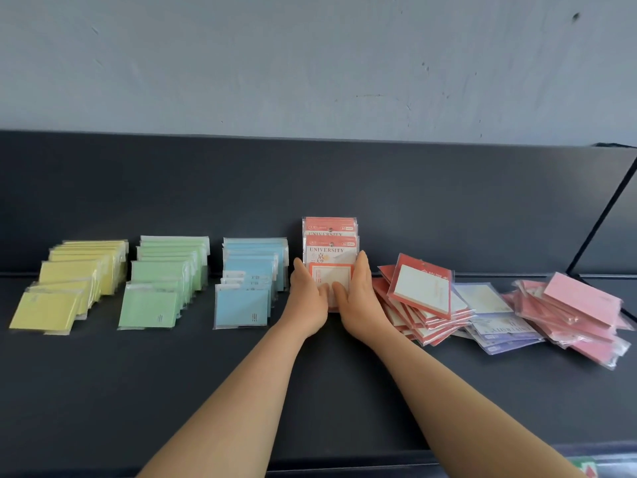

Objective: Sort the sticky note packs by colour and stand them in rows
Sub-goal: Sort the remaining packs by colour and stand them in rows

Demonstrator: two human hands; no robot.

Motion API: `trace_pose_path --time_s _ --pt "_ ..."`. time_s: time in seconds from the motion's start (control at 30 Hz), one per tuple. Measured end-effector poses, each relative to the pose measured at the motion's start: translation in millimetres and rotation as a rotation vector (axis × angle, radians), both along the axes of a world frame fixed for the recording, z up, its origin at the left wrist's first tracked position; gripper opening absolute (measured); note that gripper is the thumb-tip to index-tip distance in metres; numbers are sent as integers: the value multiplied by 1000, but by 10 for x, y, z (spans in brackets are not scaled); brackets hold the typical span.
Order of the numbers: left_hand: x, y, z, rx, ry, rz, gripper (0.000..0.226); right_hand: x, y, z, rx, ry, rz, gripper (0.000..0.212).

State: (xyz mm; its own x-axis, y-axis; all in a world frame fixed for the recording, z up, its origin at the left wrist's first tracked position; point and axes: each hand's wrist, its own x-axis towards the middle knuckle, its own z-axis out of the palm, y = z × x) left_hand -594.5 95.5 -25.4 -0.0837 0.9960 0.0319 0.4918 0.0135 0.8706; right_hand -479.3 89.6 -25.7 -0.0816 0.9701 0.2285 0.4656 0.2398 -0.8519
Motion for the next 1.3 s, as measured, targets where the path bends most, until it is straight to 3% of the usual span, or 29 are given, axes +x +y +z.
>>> trace_pose_path --time_s 0.23,0.37,0.53,0.73,0.97,1.07,1.17,1.3 --pt "29 -61 9 -4 -8 35 75 -7 -44 54 -76 -91 -20 70" --pt "-1 -48 -36 -14 -12 -3 81 10 -6 41 -163 -37 -22 75" --pt "-50 -78 10 -55 15 -115 125 100 10 131 -227 18 30 92" --pt "-8 -60 -41 -7 177 -46 104 117 113 76 -124 -179 35 80" --pt "43 74 -20 10 148 30 99 35 181 112 -147 -210 -33 101" --pt "26 37 3 7 131 31 100 43 130 90 -113 -161 -68 94" --pt "12 0 23 1 105 28 100 26 46 150 51 -107 -64 79" --pt "8 -9 58 -7 82 44 93 37 46 183 110 -196 -56 76"
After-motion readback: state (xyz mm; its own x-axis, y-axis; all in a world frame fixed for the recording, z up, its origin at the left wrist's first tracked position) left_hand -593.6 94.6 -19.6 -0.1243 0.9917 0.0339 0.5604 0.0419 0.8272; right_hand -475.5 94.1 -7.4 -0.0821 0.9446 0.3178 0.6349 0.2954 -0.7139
